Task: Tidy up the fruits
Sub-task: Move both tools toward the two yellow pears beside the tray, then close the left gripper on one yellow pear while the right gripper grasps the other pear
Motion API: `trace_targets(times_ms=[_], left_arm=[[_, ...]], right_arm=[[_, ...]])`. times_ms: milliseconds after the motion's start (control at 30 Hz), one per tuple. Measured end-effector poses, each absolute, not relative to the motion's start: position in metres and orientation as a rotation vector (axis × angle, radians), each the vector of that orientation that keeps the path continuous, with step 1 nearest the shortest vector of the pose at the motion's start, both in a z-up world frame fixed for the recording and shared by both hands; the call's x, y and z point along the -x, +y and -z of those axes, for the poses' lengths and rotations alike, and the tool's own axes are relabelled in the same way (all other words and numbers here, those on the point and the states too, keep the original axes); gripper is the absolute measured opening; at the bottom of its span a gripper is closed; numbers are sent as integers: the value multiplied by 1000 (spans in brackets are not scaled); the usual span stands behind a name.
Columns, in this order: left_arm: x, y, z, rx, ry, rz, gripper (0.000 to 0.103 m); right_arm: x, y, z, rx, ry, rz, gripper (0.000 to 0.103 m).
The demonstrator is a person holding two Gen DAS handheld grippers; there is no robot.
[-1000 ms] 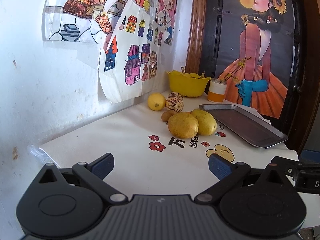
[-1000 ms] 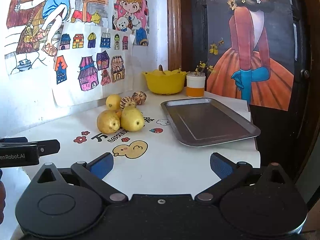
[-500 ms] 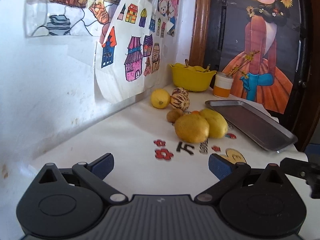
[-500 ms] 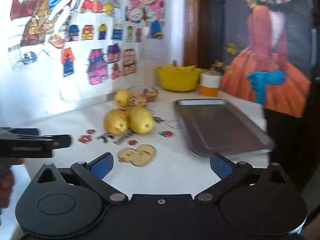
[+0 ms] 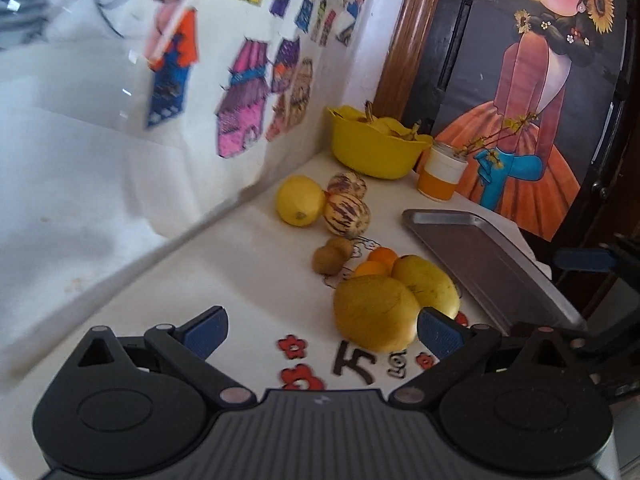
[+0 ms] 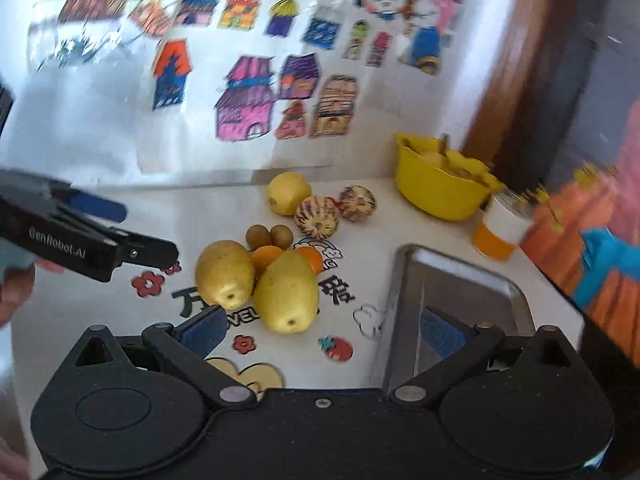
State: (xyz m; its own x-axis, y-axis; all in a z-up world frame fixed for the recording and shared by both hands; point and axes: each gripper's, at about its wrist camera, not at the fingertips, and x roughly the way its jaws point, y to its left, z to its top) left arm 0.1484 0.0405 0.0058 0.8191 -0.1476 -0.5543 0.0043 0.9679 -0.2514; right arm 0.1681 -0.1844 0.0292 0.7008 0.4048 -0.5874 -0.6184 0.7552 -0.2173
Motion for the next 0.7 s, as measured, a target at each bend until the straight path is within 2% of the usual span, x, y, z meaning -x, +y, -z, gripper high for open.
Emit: trace_targets(times_ms=[267, 367, 567, 700], left_arm=[[-188, 26, 10, 343, 700, 144, 102], [-198, 22, 15, 363, 720, 156, 102], [-207, 17, 23, 401, 751, 168, 91], [-208, 18, 24, 411, 736, 169, 88]], right_arm=[[-203, -168, 3, 510, 521, -692, 102], [-207, -165, 14, 518, 512, -704, 98], [-218, -158, 28, 494, 517, -722, 91], [-223, -154, 32, 470, 525, -739, 85]])
